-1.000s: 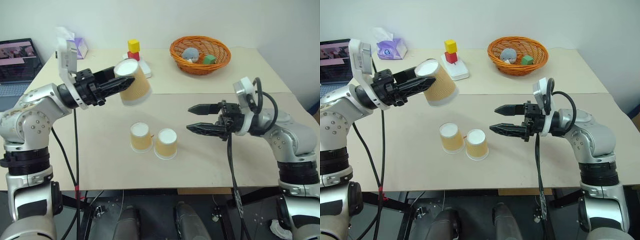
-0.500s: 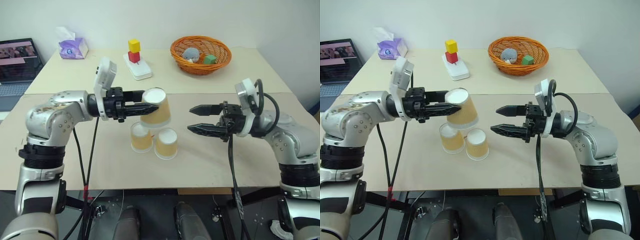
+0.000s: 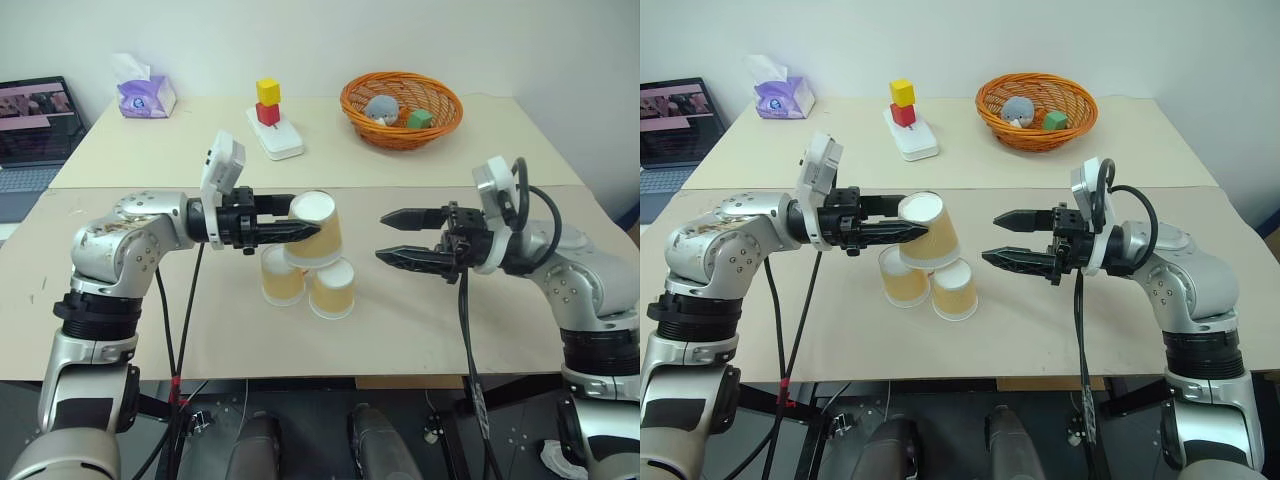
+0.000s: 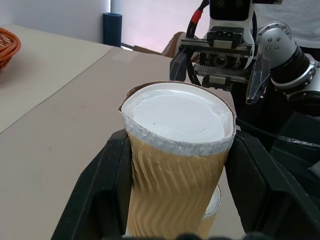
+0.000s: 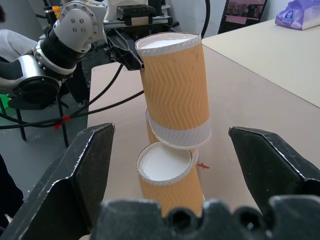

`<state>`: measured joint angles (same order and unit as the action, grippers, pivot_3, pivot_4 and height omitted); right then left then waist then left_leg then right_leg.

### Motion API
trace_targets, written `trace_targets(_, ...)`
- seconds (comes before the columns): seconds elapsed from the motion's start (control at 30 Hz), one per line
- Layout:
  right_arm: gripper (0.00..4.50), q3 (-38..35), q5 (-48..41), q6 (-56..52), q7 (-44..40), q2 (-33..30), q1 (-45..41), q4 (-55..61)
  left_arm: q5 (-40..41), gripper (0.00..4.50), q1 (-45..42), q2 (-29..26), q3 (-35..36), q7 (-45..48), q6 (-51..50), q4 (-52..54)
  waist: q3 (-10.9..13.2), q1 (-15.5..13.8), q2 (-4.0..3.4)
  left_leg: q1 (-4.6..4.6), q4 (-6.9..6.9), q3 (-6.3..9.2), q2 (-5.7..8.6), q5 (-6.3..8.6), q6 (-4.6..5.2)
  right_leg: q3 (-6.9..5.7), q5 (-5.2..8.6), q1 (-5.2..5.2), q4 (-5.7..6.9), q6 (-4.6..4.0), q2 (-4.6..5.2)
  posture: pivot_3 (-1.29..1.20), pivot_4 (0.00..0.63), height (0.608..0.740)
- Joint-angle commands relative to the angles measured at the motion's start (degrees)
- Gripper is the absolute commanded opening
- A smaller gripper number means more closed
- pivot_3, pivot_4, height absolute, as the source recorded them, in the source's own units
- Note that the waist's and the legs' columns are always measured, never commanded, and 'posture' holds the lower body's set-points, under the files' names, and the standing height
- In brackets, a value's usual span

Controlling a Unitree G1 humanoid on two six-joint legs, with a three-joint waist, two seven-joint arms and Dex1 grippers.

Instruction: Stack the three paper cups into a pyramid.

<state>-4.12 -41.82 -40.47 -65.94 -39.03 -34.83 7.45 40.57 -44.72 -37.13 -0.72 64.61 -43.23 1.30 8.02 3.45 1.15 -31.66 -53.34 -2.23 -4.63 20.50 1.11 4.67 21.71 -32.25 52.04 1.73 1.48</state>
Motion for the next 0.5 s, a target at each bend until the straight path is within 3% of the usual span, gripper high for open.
trace_targets(0.03,4.29,-2.03,-1.22,0.57,-0.16,-0.80,-0.56,1.44,2.22,2.32,-1.76,-0.12,2.71,-0.56,-1.50,2.68,0.00,0.02,0.00,0.00,0.00,0.00,0.00,0.00,0.00,0.00,0.00,0.00,0.00,0.00,0.00,0.00,0.150,0.658)
trace_targets(0.5,4.29,-1.43,-0.82,0.88,-0.72,-0.44,-1.42,0.21,1.87,2.32,0.80,-1.40,3.09,-1.04,-1.87,4.49,0.00,0.01,0.00,0.00,0.00,0.01,0.00,0.00,0.00,-0.01,0.00,0.00,0.00,0.00,0.00,0.00,0.150,0.658)
